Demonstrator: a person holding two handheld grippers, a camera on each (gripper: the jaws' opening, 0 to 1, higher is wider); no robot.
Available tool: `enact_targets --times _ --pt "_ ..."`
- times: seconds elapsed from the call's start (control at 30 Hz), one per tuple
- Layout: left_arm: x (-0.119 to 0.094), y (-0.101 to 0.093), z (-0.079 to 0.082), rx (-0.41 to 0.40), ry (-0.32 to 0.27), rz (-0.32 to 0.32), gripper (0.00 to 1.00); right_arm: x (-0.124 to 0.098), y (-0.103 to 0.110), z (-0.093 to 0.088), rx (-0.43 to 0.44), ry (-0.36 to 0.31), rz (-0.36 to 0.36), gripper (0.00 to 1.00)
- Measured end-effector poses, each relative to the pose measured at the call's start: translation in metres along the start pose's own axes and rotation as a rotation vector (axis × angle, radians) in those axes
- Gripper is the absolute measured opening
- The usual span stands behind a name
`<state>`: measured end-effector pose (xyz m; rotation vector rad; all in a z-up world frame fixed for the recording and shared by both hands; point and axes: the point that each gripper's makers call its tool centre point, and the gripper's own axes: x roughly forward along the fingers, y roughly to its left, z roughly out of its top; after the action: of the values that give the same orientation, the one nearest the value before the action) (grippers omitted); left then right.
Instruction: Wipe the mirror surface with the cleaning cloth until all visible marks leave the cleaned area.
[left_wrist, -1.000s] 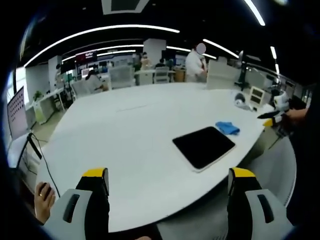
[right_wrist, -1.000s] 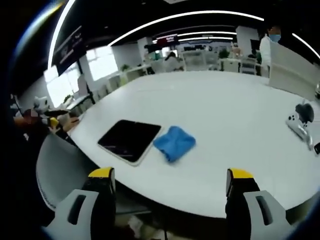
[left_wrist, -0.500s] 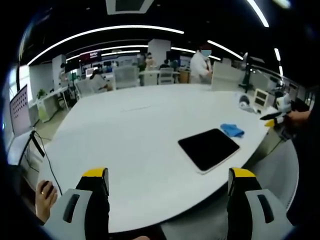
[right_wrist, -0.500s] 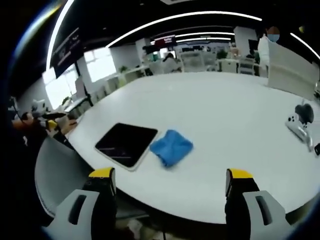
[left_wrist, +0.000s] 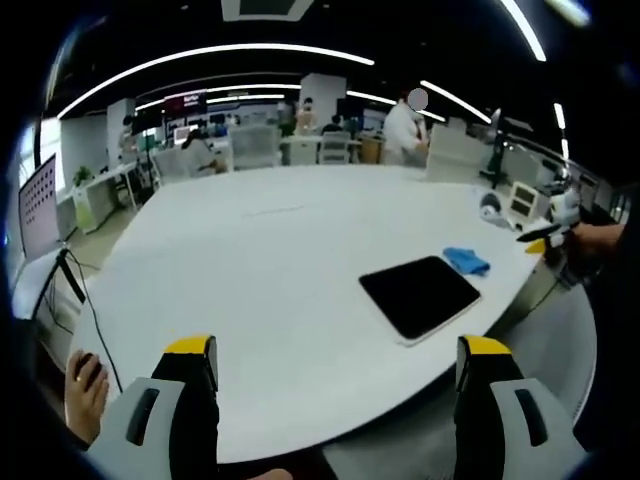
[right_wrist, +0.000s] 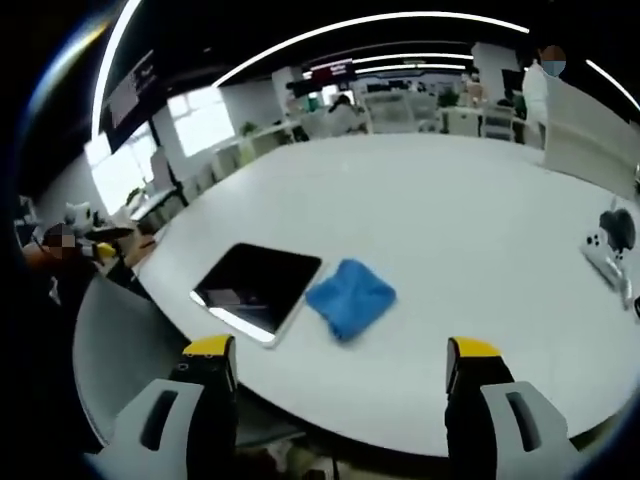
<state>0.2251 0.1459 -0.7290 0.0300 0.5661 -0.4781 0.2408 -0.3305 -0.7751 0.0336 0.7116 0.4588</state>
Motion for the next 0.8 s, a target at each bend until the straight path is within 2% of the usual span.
enact_targets --times 0.3,0.43,0.53,0.67,0.8 --pt "0.014 -0.006 0.006 0.021 0.014 -0.023 1.00 0.028 0.001 0.019 -0.057 0.046 0.018 0.80" --pt "0.017 -0.010 0.006 0.038 0.020 -0.040 1.00 0.047 -0.001 0.034 -0.065 0.029 -0.011 0.62" --pt "0.017 -0.009 0.005 0.046 0.026 -0.045 1.00 0.063 0.003 0.036 -0.100 0.060 0.015 0.61" --pt "0.017 -0.005 0.005 0.021 0.025 -0.044 1.00 0.082 0.005 0.036 -0.131 0.097 0.009 0.58" --pt "0.020 -0.006 0.005 0.028 0.029 -0.050 1.00 0.098 -0.002 0.037 -0.117 0.146 -0.007 0.55"
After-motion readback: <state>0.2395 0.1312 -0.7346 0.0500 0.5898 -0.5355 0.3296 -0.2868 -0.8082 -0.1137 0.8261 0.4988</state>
